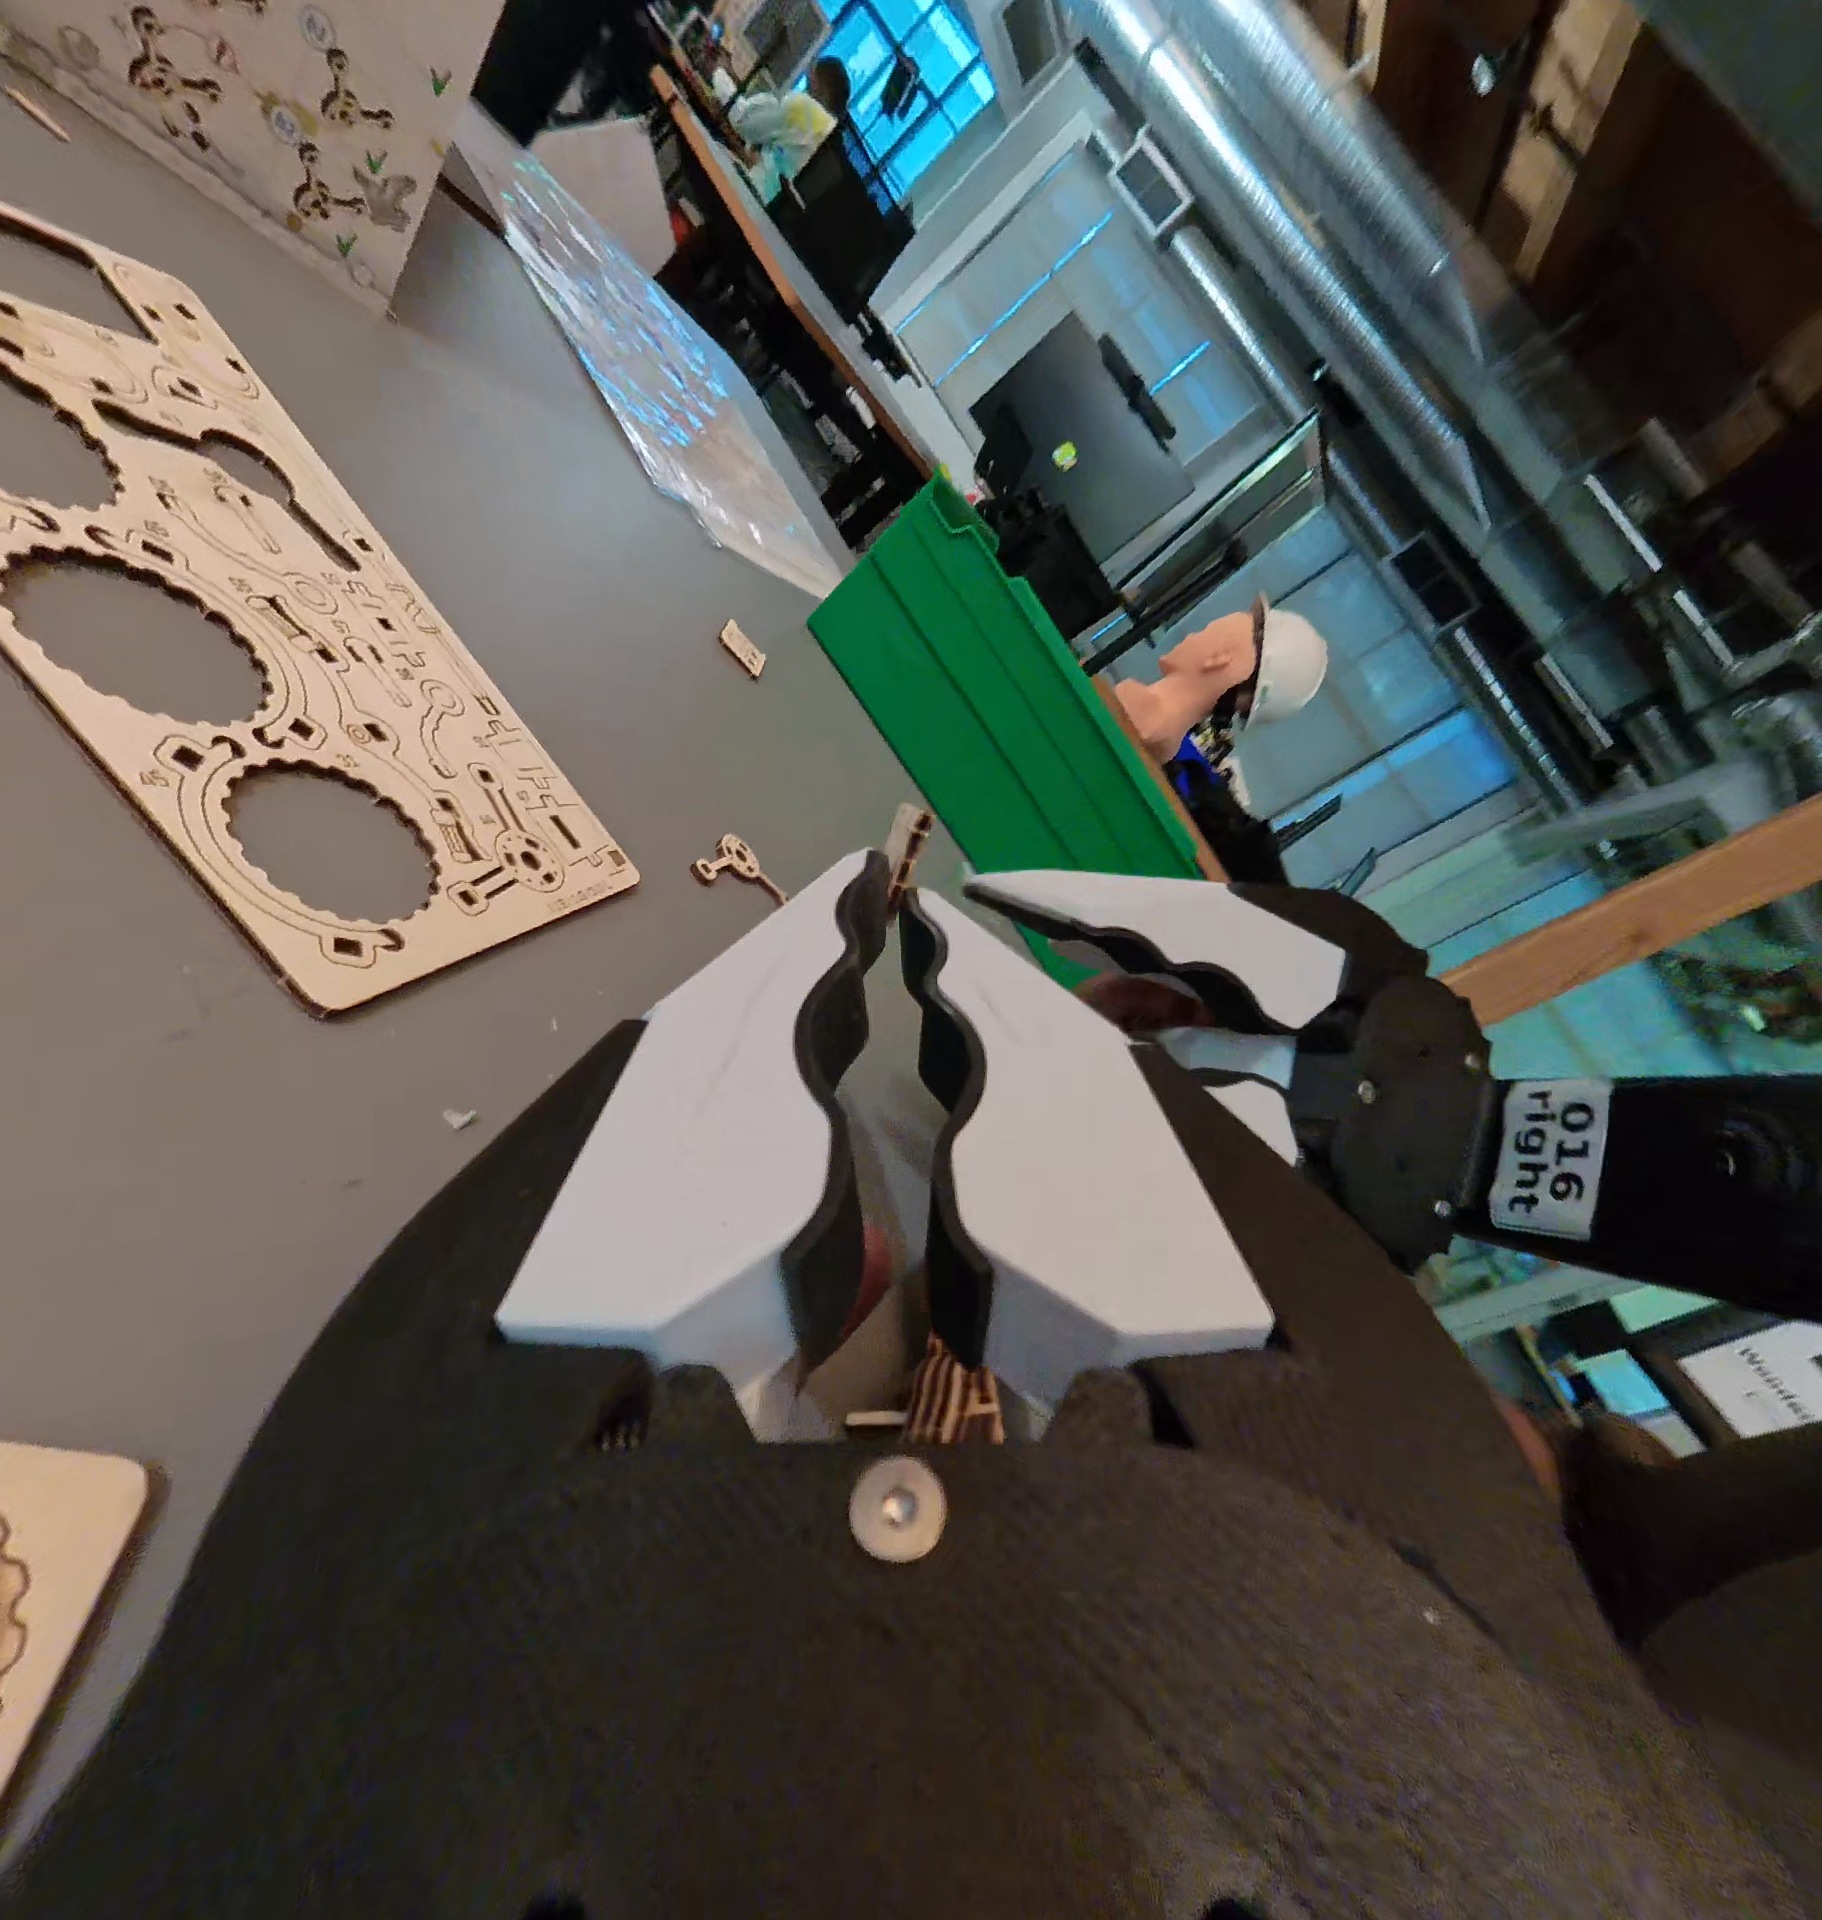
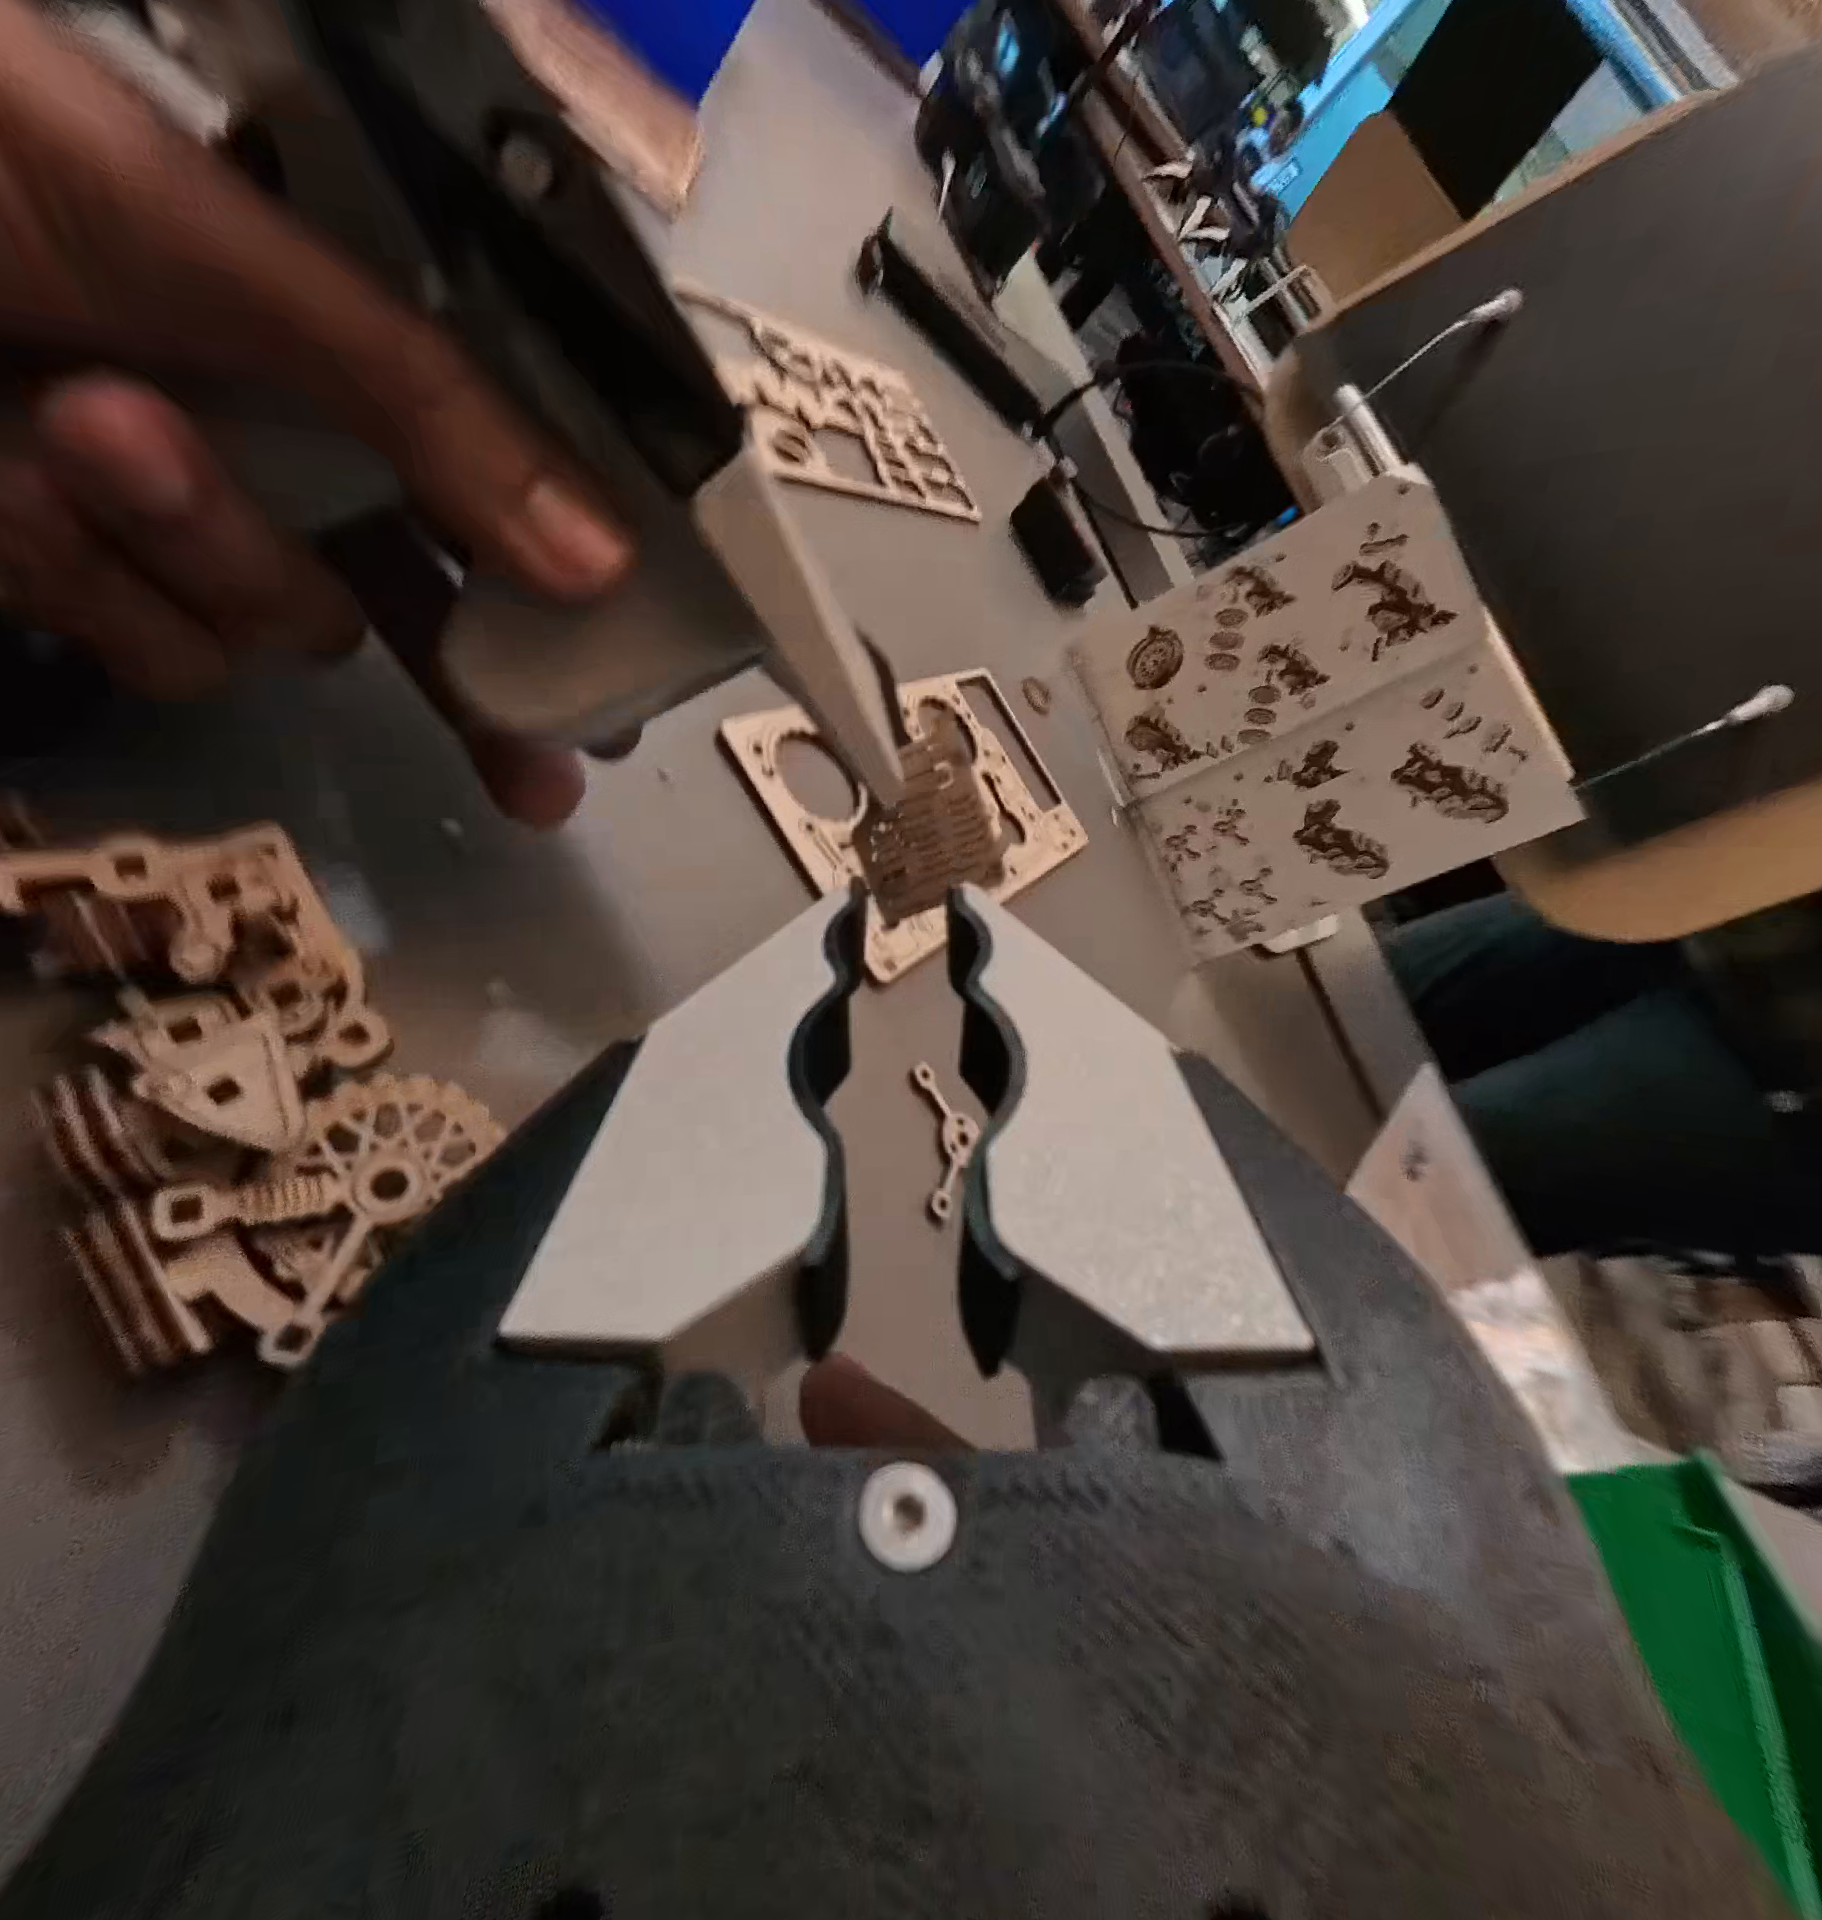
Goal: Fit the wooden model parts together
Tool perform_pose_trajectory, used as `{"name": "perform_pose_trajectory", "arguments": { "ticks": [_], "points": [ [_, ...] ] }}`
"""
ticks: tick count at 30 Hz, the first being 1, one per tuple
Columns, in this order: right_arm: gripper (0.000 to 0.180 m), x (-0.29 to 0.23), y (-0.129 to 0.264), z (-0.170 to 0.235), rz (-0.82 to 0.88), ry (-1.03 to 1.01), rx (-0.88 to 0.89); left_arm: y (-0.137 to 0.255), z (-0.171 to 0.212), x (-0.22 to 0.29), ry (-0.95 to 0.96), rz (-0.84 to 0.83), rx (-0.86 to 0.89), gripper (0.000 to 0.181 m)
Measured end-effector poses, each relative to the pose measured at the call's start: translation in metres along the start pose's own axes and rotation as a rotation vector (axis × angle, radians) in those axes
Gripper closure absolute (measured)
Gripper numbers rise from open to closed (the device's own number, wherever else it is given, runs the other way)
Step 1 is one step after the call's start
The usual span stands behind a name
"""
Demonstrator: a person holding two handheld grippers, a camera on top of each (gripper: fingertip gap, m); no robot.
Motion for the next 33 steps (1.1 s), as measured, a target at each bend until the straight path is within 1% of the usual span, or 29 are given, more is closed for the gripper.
{"name": "perform_pose_trajectory", "arguments": {
  "ticks": [3, 8, 11, 14, 20, 25, 30, 31, 33],
  "points": [
    [0.168, -0.003, -0.001, 0.005, -0.006, 0.117, -0.05, 0.0, 0.003, 0.002, -0.028, 0.001, -0.018, 0.179],
    [0.168, -0.005, -0.003, 0.007, -0.002, 0.173, -0.087, 0.0, 0.007, 0.006, -0.02, 0.012, -0.03, 0.179],
    [0.17, -0.006, -0.004, 0.006, -0.003, 0.195, -0.098, 0.0, 0.008, 0.008, -0.012, 0.018, -0.027, 0.179],
    [0.176, -0.007, -0.004, 0.006, 0.0, 0.205, -0.104, 0.0, 0.008, 0.009, 0.002, 0.021, -0.025, 0.18],
    [0.177, -0.006, -0.004, 0.005, 0.003, 0.191, -0.108, 0.0, 0.007, 0.009, 0.018, 0.022, -0.016, 0.179],
    [0.178, -0.005, -0.003, 0.002, 0.003, 0.135, -0.093, 0.002, -0.002, 0.004, -0.013, -0.001, 0.026, 0.179],
    [0.178, -0.002, -0.001, -0.002, 0.014, 0.056, -0.059, 0.003, -0.007, -0.002, -0.003, -0.017, 0.047, 0.179],
    [0.178, 0.001, 0.0, -0.004, 0.021, 0.01, -0.031, 0.003, -0.007, -0.002, -0.001, -0.017, 0.047, 0.179],
    [0.177, 0.018, 0.006, -0.015, 0.051, -0.154, 0.07, 0.003, -0.008, -0.003, 0.004, -0.019, 0.049, 0.179]
  ]
}}
Point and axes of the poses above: each gripper's, where its closed fingertips meet, y back along the fingers, z out of its underside, x = y × z across the jaws, the point moved 2 cm from there along y, back along the fingers, and after that the axes turned 10 degrees about x, right-handed, at the moved point
